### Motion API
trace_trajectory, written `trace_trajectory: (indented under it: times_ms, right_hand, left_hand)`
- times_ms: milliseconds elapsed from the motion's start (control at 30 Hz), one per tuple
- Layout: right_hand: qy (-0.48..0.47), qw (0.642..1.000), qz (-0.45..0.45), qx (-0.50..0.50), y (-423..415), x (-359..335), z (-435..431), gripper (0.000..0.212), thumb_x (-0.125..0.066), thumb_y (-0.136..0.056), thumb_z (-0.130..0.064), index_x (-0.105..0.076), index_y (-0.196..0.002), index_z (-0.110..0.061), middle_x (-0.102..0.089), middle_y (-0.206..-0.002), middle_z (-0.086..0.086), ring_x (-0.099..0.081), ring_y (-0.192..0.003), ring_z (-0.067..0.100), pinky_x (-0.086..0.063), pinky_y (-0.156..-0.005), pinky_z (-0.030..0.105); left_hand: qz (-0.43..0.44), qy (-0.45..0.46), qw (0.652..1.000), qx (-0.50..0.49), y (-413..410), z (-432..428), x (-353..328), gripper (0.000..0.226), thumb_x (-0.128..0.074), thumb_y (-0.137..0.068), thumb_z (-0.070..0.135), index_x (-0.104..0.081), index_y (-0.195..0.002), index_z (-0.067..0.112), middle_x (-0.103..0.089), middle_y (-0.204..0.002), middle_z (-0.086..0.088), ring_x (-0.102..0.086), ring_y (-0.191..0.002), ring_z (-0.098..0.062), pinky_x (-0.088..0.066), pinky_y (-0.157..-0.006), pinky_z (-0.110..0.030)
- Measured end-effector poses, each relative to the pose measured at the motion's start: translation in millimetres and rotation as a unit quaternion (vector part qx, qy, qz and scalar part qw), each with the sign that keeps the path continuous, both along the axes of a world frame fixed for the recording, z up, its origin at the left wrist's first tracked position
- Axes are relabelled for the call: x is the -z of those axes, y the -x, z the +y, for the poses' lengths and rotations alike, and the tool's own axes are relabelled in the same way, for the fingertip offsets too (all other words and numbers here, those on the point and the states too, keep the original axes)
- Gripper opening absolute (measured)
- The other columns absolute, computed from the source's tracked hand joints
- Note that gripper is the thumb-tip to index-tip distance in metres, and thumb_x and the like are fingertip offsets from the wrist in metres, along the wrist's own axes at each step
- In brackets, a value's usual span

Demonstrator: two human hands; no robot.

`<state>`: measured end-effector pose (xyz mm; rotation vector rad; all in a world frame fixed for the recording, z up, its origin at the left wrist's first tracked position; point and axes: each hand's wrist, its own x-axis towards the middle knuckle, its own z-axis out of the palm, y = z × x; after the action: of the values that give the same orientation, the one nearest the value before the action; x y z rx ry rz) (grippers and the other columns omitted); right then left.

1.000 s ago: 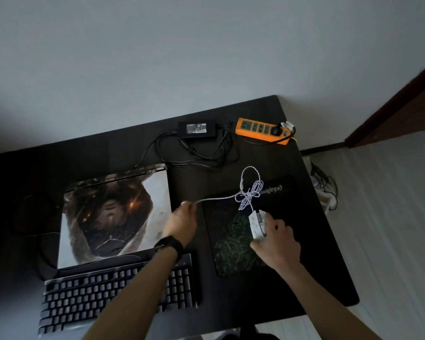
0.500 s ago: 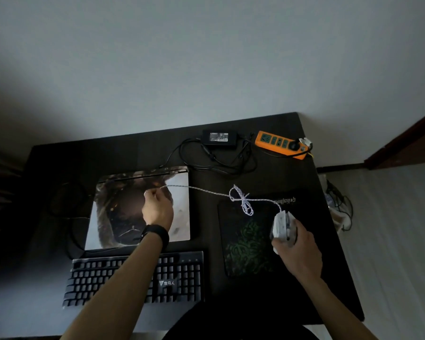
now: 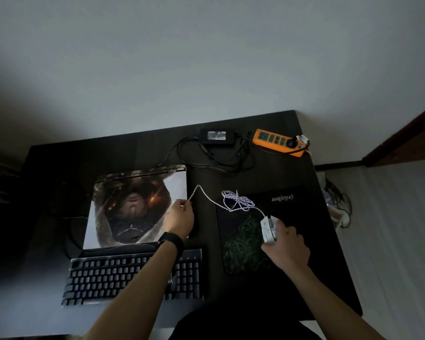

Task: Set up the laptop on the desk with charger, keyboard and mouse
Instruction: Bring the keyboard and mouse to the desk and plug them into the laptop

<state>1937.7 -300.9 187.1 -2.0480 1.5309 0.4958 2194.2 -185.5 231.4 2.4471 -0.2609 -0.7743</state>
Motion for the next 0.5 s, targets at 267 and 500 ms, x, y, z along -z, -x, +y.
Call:
trace_trajectory:
  times_ms: [267,500]
  right_hand:
    - [0.106,0.993,-0.026,-0.033,-12,-1,13,0.073,-0.066,-0.082,-0.049,-0.037,-0.145,-0.024,-0.04,-0.142,0.006,-0.044,-0.124,0.031,-0.048,-0.092,0.044]
    - [-0.26,0.891,-0.368,0.06,-105,-20,43,0.031,-0.061,-0.095,-0.04,-0.058,-0.125,-0.031,-0.074,-0.098,-0.007,-0.074,-0.07,0.013,-0.058,-0.079,0.035]
  left_hand:
    - [0.053,-0.063,0.967,0.241,8,10,10,0.051,-0.037,-0.094,0.0,-0.051,-0.14,0.015,-0.048,-0.122,-0.021,-0.053,-0.111,-0.035,-0.043,-0.1,-0.031]
    - [0.208,0.017,0.952,0.223,-9,30,2,0.037,-0.075,-0.085,0.024,-0.058,-0.115,0.01,-0.075,-0.082,-0.011,-0.072,-0.074,-0.027,-0.061,-0.072,-0.039]
